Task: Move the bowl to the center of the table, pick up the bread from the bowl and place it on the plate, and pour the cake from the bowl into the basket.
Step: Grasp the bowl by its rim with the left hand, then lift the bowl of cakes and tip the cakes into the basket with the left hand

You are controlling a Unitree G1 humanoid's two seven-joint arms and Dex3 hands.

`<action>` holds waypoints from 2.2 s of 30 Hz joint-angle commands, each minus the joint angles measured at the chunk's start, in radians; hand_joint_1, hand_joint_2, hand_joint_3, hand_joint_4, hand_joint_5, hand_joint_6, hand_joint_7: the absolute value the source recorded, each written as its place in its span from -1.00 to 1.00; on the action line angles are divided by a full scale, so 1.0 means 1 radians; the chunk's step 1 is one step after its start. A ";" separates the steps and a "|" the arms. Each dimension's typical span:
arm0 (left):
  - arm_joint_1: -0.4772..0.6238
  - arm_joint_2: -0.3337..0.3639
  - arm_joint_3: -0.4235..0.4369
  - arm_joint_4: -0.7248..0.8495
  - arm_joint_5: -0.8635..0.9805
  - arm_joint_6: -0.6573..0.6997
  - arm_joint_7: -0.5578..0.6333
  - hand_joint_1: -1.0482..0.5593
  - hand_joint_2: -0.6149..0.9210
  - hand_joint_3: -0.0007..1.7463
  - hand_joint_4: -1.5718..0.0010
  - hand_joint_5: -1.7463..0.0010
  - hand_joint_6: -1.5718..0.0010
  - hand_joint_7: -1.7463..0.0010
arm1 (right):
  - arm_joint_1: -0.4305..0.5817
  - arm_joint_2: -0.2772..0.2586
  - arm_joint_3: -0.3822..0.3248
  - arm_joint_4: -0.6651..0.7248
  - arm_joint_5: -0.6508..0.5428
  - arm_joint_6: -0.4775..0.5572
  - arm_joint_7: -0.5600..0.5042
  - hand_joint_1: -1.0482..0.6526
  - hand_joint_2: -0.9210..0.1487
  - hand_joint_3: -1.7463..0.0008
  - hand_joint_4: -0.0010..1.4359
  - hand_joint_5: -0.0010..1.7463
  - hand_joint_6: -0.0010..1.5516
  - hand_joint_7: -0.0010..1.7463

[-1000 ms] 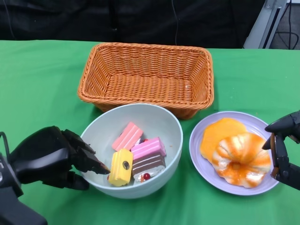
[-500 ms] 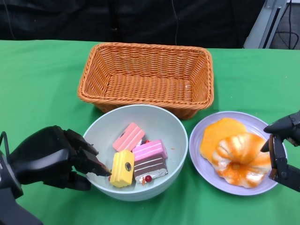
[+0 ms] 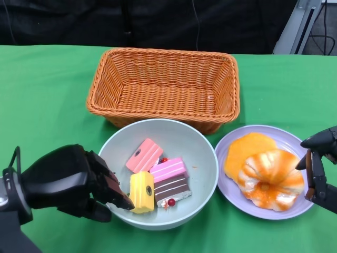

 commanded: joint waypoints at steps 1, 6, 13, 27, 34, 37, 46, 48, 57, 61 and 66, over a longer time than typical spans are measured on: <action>-0.015 0.004 -0.014 -0.013 0.007 -0.017 -0.020 -0.28 1.00 -0.99 -0.50 0.94 -0.44 0.97 | 0.005 0.002 -0.010 -0.015 0.022 0.010 -0.006 0.04 -0.29 -0.23 -0.05 0.86 -0.17 0.46; -0.021 0.003 -0.020 -0.024 0.000 -0.024 -0.042 -0.30 1.00 -0.97 -0.51 0.94 -0.44 0.97 | 0.008 0.008 -0.009 -0.026 0.020 0.027 -0.015 0.05 -0.31 -0.21 -0.05 0.87 -0.17 0.46; -0.040 -0.009 -0.028 -0.023 -0.004 -0.044 -0.094 -0.29 0.99 -0.99 -0.53 0.94 -0.47 0.98 | 0.009 0.020 -0.011 -0.034 0.021 0.035 -0.027 0.04 -0.31 -0.20 -0.06 0.88 -0.16 0.45; -0.020 -0.021 -0.015 -0.085 -0.032 0.073 -0.259 -0.29 1.00 -0.93 -0.42 1.00 -0.37 1.00 | 0.016 0.032 -0.008 -0.051 0.026 0.059 -0.033 0.05 -0.30 -0.23 -0.06 0.90 -0.18 0.49; 0.039 -0.030 -0.009 -0.163 -0.049 0.213 -0.320 -0.19 1.00 -0.94 -0.34 1.00 -0.28 1.00 | 0.017 0.032 -0.009 -0.049 0.030 0.056 -0.032 0.04 -0.30 -0.23 -0.05 0.89 -0.17 0.49; 0.056 -0.035 -0.008 -0.185 -0.060 0.245 -0.330 -0.12 1.00 -0.95 -0.35 0.99 -0.28 0.99 | 0.017 0.032 -0.008 -0.046 0.031 0.056 -0.030 0.03 -0.30 -0.23 -0.06 0.90 -0.17 0.49; 0.044 -0.052 -0.017 -0.125 -0.047 0.203 -0.217 0.06 1.00 -0.94 0.07 -0.79 -0.01 -0.25 | 0.017 0.030 -0.004 -0.047 0.019 0.061 -0.035 0.04 -0.30 -0.22 -0.06 0.88 -0.16 0.47; 0.037 -0.051 -0.017 -0.106 -0.054 0.180 -0.209 0.05 1.00 -0.90 0.13 -0.91 0.10 -0.43 | 0.015 0.033 -0.003 -0.045 0.018 0.060 -0.037 0.05 -0.30 -0.22 -0.05 0.87 -0.15 0.46; 0.030 -0.049 0.008 -0.066 -0.099 0.118 -0.211 0.03 1.00 -0.81 0.11 -0.94 0.13 -0.49 | 0.014 0.039 0.003 -0.045 0.005 0.061 -0.047 0.05 -0.30 -0.21 -0.06 0.86 -0.16 0.45; 0.035 -0.042 0.026 -0.059 -0.141 0.094 -0.229 0.06 0.98 -0.85 0.10 -0.93 0.08 -0.45 | 0.019 0.047 0.005 -0.056 0.010 0.078 -0.049 0.05 -0.28 -0.22 -0.05 0.86 -0.15 0.45; 0.039 -0.016 0.052 -0.062 -0.180 0.049 -0.257 0.07 0.97 -0.88 0.11 -0.93 0.09 -0.47 | 0.020 0.050 0.006 -0.062 0.006 0.084 -0.049 0.06 -0.27 -0.23 -0.05 0.86 -0.15 0.44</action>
